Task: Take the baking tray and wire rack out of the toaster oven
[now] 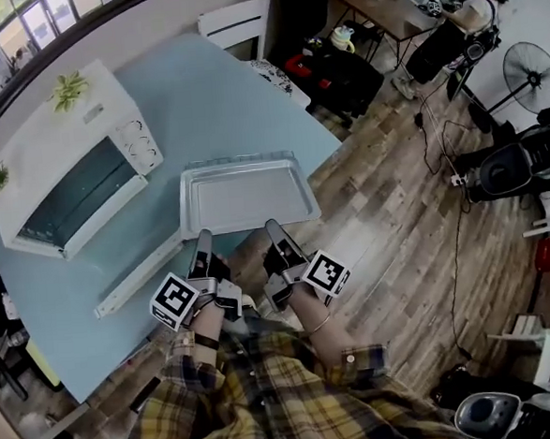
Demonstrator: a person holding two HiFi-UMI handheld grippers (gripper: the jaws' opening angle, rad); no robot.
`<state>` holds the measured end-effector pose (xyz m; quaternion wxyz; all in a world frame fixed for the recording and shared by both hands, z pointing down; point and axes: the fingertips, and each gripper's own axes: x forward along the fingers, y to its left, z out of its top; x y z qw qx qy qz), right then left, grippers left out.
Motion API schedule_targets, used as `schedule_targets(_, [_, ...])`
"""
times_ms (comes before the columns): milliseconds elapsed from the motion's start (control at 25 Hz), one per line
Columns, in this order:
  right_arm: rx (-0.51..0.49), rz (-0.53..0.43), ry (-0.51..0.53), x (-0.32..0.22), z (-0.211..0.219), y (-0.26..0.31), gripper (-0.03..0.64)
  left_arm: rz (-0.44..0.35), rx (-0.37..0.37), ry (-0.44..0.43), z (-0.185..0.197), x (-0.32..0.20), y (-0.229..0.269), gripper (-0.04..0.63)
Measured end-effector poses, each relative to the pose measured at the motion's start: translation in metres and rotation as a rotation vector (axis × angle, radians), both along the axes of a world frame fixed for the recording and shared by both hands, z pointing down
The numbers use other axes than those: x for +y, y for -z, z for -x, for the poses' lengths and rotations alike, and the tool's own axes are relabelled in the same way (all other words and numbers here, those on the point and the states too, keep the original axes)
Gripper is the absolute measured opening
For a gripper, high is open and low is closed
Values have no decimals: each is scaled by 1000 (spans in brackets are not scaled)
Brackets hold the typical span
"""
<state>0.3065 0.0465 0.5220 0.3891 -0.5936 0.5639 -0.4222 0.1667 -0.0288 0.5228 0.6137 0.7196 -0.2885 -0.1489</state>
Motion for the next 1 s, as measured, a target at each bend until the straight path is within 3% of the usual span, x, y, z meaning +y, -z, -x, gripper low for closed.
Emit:
schedule_targets(320, [-46,98,-74,1,-20,-35,40,80,-80,-97,-22,-4,-35,36])
schedule_targets(720, [-87,248,-83,-8,-21,-82,57,169,-205,-191,-25,-14,-79,52])
schedule_targets(1000, [-139,312,-96,-3,-16,-105,58,252,-203,-183,-19,-10,-95,118])
